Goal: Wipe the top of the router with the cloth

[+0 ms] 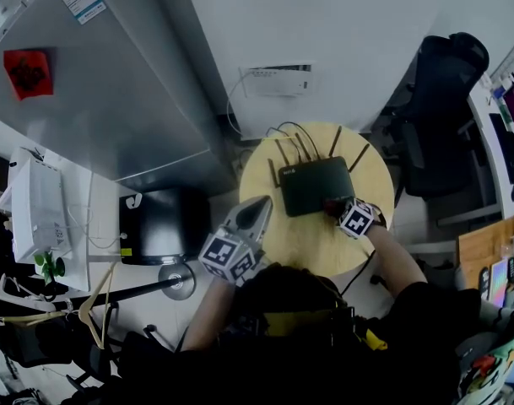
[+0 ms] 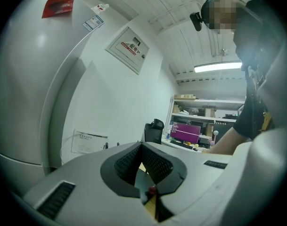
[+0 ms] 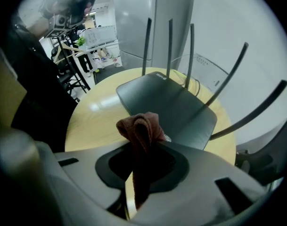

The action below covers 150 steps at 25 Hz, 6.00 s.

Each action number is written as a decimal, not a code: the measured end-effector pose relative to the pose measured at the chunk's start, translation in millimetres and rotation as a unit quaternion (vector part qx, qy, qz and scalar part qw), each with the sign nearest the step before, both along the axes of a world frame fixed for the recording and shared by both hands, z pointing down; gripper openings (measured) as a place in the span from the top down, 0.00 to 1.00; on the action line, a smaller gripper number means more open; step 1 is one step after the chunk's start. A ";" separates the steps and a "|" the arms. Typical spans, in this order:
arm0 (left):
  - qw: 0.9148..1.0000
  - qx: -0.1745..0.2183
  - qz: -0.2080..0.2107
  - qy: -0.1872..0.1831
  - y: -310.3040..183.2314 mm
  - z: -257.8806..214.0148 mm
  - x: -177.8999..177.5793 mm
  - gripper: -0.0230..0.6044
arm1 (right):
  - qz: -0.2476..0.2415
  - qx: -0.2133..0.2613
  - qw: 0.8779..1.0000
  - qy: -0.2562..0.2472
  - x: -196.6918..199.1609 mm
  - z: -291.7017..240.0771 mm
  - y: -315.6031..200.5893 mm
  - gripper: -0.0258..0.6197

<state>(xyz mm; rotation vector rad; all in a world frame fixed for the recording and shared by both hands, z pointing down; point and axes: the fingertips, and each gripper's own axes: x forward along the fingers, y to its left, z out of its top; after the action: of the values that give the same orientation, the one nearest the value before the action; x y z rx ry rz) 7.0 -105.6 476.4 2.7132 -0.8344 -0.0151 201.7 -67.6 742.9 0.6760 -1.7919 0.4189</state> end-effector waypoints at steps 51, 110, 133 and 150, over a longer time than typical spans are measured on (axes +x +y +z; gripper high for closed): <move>0.994 -0.006 -0.112 -0.018 -19.6 15.5 -72.5 0.98 | 0.168 0.024 0.981 -0.099 -57.4 6.7 -155.6 0.86; 0.992 -0.005 -0.123 -0.011 1.7 15.9 -78.5 0.98 | 0.108 0.026 0.986 -0.124 -123.7 3.4 -93.4 0.86; 0.998 0.003 -0.065 -0.009 -4.6 13.9 -22.7 0.98 | 0.112 0.106 0.988 -0.007 -10.4 -18.3 -88.1 0.86; 0.999 -0.004 -0.040 -0.017 -6.5 17.3 -3.0 0.98 | 0.174 0.113 0.978 0.012 65.0 -10.8 -85.0 0.86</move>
<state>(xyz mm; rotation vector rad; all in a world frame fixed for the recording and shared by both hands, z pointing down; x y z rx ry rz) 4.0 -112.1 493.7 2.6776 -0.9499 0.0187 266.7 -152.6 732.2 1.1587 -1.7144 0.4388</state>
